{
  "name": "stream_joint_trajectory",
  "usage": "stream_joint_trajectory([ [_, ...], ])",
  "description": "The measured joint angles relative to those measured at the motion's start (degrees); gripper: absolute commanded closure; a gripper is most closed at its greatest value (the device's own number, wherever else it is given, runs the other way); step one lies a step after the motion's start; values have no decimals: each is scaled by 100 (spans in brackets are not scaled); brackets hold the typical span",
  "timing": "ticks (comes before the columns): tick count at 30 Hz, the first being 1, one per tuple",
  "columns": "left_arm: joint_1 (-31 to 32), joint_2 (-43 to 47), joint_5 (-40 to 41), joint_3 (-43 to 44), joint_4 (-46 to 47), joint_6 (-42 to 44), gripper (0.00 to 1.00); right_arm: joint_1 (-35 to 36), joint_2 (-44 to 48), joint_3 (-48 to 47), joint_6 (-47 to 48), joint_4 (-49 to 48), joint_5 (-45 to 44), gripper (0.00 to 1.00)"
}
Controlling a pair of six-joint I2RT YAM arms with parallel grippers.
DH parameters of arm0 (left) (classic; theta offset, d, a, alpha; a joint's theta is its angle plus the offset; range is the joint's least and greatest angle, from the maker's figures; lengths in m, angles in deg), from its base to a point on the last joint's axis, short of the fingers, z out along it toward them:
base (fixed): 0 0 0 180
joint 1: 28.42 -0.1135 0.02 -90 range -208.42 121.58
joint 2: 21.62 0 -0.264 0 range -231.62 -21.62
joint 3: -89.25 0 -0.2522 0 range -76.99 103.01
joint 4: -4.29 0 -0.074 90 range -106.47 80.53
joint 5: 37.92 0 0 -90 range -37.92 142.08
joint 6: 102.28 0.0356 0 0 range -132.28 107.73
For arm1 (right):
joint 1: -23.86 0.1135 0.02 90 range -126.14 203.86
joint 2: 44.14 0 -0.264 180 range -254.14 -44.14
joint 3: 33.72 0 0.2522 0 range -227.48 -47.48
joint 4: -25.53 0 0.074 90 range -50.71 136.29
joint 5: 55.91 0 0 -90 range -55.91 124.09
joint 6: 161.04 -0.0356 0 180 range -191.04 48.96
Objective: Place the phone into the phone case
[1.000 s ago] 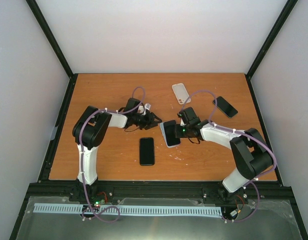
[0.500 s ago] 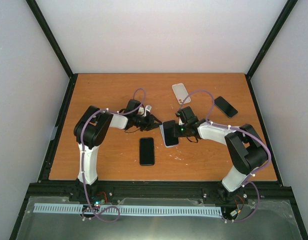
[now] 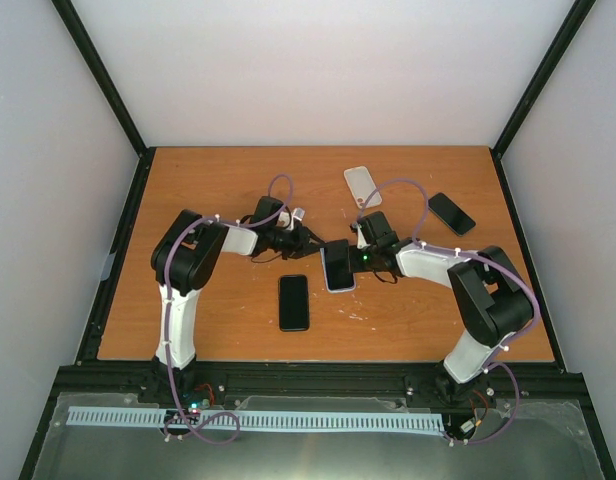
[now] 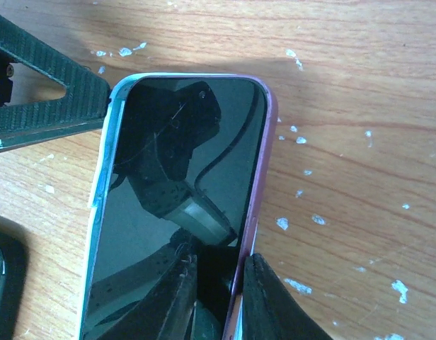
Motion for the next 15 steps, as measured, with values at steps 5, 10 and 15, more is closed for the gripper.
stream_joint_trajectory([
  [5,0,-20,20,44,-2,0,73,-37,-42,33,-35,-136,203,83],
  [10,2,-20,24,50,7,0,70,-52,-66,111,-96,-295,302,83],
  [15,7,-20,20,50,22,-2,70,-74,-101,127,-120,-365,363,83],
])
